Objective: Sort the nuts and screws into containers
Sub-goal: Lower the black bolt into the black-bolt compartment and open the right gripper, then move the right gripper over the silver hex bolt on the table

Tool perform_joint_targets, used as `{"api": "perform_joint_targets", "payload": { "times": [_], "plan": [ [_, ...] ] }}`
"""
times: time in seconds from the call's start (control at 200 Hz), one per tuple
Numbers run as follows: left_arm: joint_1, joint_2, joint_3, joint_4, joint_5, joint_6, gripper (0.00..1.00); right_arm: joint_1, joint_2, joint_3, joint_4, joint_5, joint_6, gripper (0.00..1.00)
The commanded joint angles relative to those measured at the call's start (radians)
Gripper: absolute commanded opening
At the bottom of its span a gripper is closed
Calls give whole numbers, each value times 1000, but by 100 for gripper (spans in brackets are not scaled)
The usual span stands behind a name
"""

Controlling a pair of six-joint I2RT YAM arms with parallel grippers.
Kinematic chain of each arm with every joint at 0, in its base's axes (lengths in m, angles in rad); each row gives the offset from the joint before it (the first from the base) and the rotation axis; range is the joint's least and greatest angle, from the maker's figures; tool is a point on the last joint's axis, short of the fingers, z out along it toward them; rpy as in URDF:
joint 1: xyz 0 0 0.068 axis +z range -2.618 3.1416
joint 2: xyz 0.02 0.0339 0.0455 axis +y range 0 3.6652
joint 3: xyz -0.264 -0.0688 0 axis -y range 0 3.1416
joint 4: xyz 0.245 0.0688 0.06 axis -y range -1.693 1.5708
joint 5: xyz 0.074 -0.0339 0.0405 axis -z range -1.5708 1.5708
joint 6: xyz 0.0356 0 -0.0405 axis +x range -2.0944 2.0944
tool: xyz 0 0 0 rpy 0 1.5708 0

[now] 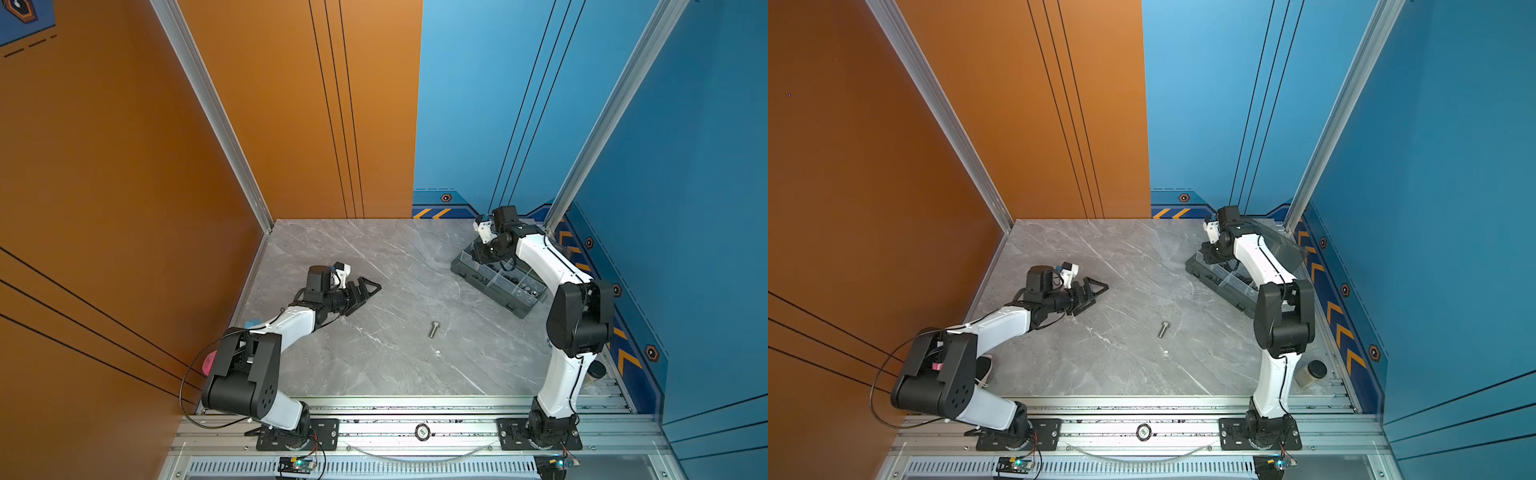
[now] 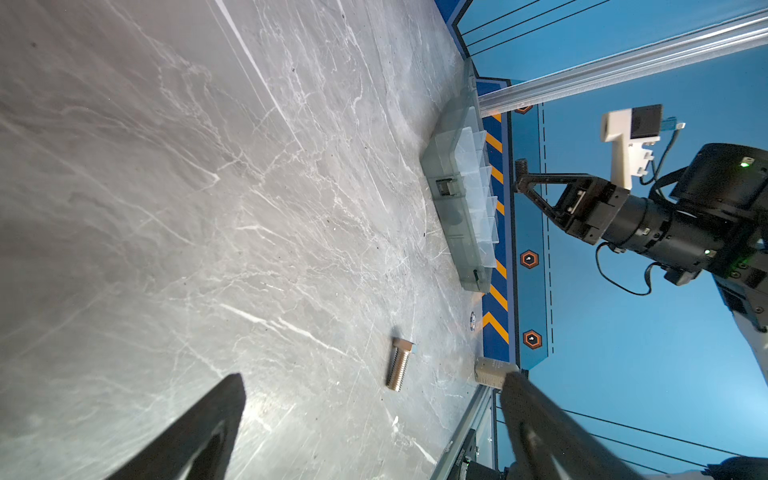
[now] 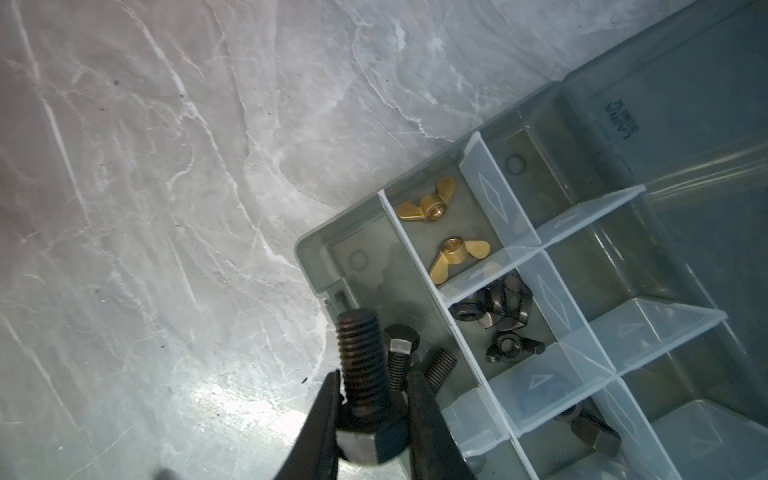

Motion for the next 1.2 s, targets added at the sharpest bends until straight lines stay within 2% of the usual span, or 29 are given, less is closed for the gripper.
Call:
{"api": "perform_joint_targets", "payload": {
  "times": [0.0, 0.37, 0.436, 0.526, 0.606, 0.766, 0.921, 1.191],
  "plan": [
    [5, 4, 7, 0, 4, 9, 98, 5, 34, -9, -16, 75, 20, 0],
    [3, 4, 10, -4, 2, 10, 98, 7, 83, -20, -37, 115, 20, 0],
    [1, 6, 10, -2, 1, 10, 98, 7, 92, -13, -46, 117, 21, 7],
    [-1, 7, 11, -4, 1, 8, 98, 11, 103, -11, -51, 146, 36, 26],
    [-2, 7, 12, -4, -1, 8, 98, 16, 102, -12, -52, 167, 43, 35],
    [-6, 7, 12, -6, -3, 8, 98, 17, 96, -6, -51, 177, 50, 42],
    [-7, 0, 13, -14, -12, 8, 98, 30, 42, -22, -53, 201, 67, 45],
    [-13, 7, 28, -27, -17, 10, 98, 132, -123, -111, -67, 271, 246, 49]
  ]
}}
